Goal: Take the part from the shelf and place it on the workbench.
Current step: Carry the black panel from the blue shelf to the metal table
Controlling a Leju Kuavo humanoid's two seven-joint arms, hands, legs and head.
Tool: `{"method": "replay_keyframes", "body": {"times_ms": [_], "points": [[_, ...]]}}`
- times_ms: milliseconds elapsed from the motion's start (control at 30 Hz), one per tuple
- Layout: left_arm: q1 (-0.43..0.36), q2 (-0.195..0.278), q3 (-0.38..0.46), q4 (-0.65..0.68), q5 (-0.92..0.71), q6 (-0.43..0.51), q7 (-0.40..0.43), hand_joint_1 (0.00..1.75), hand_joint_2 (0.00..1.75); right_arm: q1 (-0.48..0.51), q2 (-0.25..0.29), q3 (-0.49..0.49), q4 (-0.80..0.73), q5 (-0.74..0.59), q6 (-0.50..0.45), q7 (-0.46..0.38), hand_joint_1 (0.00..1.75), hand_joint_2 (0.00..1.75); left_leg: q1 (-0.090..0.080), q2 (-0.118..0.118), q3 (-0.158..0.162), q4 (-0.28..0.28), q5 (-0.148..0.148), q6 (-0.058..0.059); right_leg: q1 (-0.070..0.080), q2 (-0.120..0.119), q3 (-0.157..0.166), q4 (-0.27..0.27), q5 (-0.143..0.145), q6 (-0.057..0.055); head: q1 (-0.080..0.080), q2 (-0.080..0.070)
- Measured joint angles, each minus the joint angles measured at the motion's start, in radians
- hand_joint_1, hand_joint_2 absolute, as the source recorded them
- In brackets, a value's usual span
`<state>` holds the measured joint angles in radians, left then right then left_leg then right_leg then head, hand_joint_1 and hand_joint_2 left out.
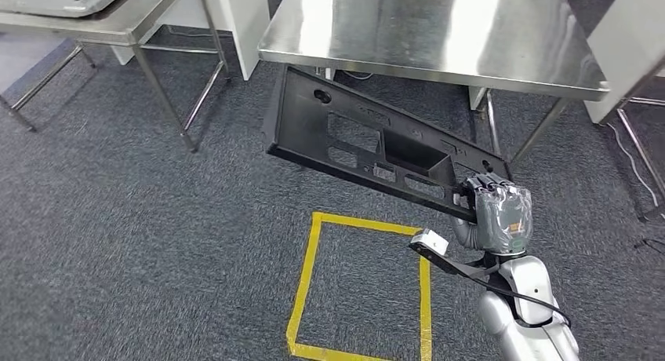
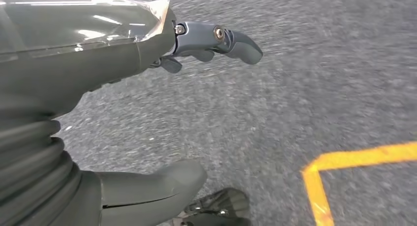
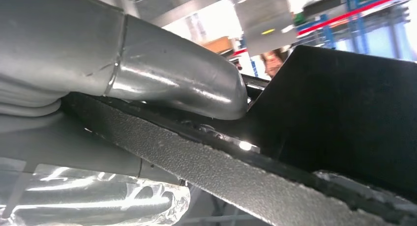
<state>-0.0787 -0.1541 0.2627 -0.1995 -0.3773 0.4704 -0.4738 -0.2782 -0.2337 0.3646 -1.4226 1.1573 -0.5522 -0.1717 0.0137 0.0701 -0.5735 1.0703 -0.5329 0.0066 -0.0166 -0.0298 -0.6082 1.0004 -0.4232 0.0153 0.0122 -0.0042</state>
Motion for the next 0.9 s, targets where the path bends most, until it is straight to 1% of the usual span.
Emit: {"method": "replay_keyframes", "body": {"times_ms": [33,67,100,133,167,200,233,267,300,333,400,467,533,600,767,900], "points": [[-0.001,0.0,0.0,0.0,0.0,0.0,0.0,0.0,1.75,0.003,0.001,-0.001,-0.005,0.012,0.0,0.001,1.75,0.0,0.003,-0.031,-0.023,0.05,-0.029,-0.003,-0.006,0.009,0.002,-0.001,0.001,-0.008,-0.006,0.0],[0.0,0.001,0.0,0.0,0.0,-0.001,-0.001,0.0,1.75,0.004,0.003,-0.001,-0.008,0.025,0.0,0.003,1.75,0.0,0.003,-0.055,-0.055,0.115,-0.061,-0.005,-0.004,0.017,0.002,-0.002,0.001,-0.014,-0.012,0.0],[0.0,0.001,0.0,0.0,0.0,-0.002,-0.001,0.0,1.75,0.006,0.004,-0.002,-0.009,0.038,-0.001,0.005,1.75,0.0,0.004,-0.068,-0.087,0.178,-0.086,-0.008,-0.003,0.026,0.002,-0.001,0.0,-0.016,-0.016,0.0],[0.0,0.002,0.0,0.0,0.0,-0.003,-0.001,0.0,1.75,0.008,0.005,-0.002,-0.01,0.05,-0.001,0.008,1.75,0.0,0.004,-0.072,-0.112,0.218,-0.095,-0.01,-0.002,0.035,0.002,-0.001,0.0,-0.017,-0.018,0.0],[0.0,0.002,0.0,0.0,0.0,-0.004,0.001,0.0,1.75,0.01,0.005,-0.004,-0.01,0.06,0.0,0.01,1.75,0.0,0.005,-0.073,-0.12,0.223,-0.082,-0.011,-0.002,0.043,0.002,0.001,0.0,-0.017,-0.019,0.0],[0.0,0.003,0.0,0.0,0.0,-0.004,0.003,0.0,1.75,0.011,0.006,-0.005,-0.01,0.068,0.0,0.012,1.75,0.0,0.007,-0.073,-0.11,0.189,-0.051,-0.011,-0.002,0.05,0.002,0.003,-0.001,-0.016,-0.021,0.0],[-0.002,0.004,0.0,0.0,0.0,-0.004,0.006,0.0,1.75,0.011,0.006,-0.006,-0.01,0.072,0.0,0.013,1.75,0.0,0.009,-0.073,-0.085,0.125,-0.01,-0.01,-0.002,0.056,0.002,0.006,-0.003,-0.013,-0.023,0.0],[-0.003,0.005,0.0,0.0,0.001,-0.004,0.008,0.0,1.75,0.01,0.006,-0.008,-0.01,0.072,0.001,0.013,1.75,0.0,0.011,-0.075,-0.058,0.062,0.02,-0.01,-0.001,0.06,0.002,0.01,-0.005,-0.009,-0.025,0.0],[-0.004,0.005,0.0,0.0,0.002,-0.005,0.01,0.0,1.75,0.01,0.004,-0.01,-0.01,0.07,0.002,0.013,1.75,0.0,0.011,-0.077,-0.037,0.011,0.039,-0.009,0.002,0.063,0.0,0.014,-0.008,-0.005,-0.026,0.0],[-0.004,0.005,0.0,0.0,0.002,-0.005,0.01,0.0,1.75,0.009,0.003,-0.012,-0.01,0.067,0.003,0.012,1.75,0.0,0.011,-0.079,-0.025,-0.017,0.047,-0.007,0.005,0.065,-0.002,0.018,-0.01,0.0,-0.024,0.0],[-0.004,0.005,0.001,0.0,0.004,-0.006,0.01,0.0,1.75,0.007,-0.001,-0.014,-0.01,0.064,0.004,0.009,1.75,0.0,0.006,-0.08,-0.021,-0.028,0.047,-0.005,0.015,0.066,-0.004,0.021,-0.013,0.002,-0.019,0.0],[-0.004,0.005,0.001,0.0,0.006,-0.005,0.01,0.0,1.75,0.007,-0.004,-0.015,-0.011,0.063,0.004,0.007,1.75,0.0,-0.001,-0.08,-0.021,-0.029,0.049,0.0,0.018,0.065,-0.003,0.02,-0.013,0.001,-0.016,0.0],[-0.004,0.005,0.001,0.0,0.006,-0.005,0.01,0.0,1.75,0.007,-0.005,-0.015,-0.011,0.063,0.005,0.006,1.75,0.0,-0.007,-0.082,-0.021,-0.029,0.049,0.006,0.016,0.065,-0.002,0.017,-0.012,0.005,-0.014,0.0],[-0.004,0.004,0.001,0.0,0.006,-0.005,0.01,0.0,1.75,0.007,-0.006,-0.015,-0.011,0.063,0.006,0.006,1.75,0.0,-0.009,-0.083,-0.021,-0.029,0.049,0.009,0.015,0.065,-0.001,0.015,-0.011,0.009,-0.012,0.0],[-0.004,0.004,0.002,0.0,0.006,-0.005,0.01,0.0,1.75,0.007,-0.008,-0.015,-0.011,0.063,0.006,0.006,1.75,0.0,-0.01,-0.084,-0.021,-0.028,0.049,0.01,0.014,0.065,0.0,0.013,-0.01,0.012,-0.009,0.0],[-0.004,0.004,0.002,0.0,0.006,-0.005,0.01,0.0,1.75,0.007,-0.009,-0.015,-0.011,0.063,0.006,0.006,1.75,0.0,-0.01,-0.084,-0.021,-0.028,0.048,0.012,0.014,0.065,0.0,0.013,-0.01,0.018,-0.01,0.0]]}}
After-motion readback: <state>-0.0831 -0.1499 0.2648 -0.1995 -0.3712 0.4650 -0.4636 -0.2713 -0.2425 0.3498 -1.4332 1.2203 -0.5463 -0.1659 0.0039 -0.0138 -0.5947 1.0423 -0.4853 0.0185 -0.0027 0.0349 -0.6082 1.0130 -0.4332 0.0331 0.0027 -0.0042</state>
